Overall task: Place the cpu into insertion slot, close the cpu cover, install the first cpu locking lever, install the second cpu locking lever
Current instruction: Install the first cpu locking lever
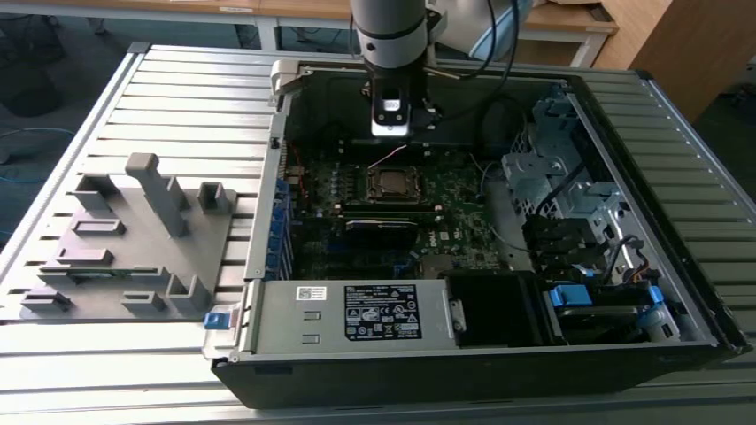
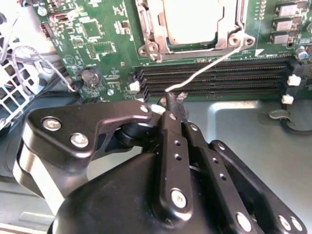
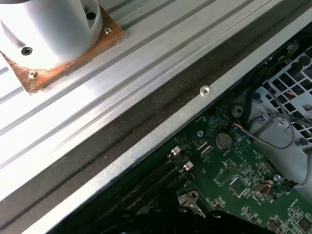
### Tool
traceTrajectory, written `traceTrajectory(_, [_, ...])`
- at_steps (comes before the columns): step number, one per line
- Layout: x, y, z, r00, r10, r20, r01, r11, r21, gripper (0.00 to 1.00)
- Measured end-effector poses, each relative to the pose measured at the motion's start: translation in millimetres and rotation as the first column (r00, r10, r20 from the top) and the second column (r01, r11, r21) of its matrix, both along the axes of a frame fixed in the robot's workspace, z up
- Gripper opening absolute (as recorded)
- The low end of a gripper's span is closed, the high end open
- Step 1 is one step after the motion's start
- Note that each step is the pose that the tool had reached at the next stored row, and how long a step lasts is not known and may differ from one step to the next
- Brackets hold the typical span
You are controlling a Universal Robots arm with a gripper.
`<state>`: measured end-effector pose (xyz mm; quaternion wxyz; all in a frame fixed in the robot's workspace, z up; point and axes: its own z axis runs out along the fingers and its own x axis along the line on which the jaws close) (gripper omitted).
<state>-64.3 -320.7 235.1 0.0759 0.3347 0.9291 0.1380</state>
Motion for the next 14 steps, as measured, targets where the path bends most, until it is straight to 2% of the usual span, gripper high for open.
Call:
traceTrajectory(10, [-0.3,-1.2,-10.4,1.0000,0.000,0.0077,0.000,1.0000,-0.0001,0.10])
traceTrajectory(14, [-0.3,-1.4,-15.9,1.0000,0.000,0.0086,0.000,1.0000,0.0000,0.10])
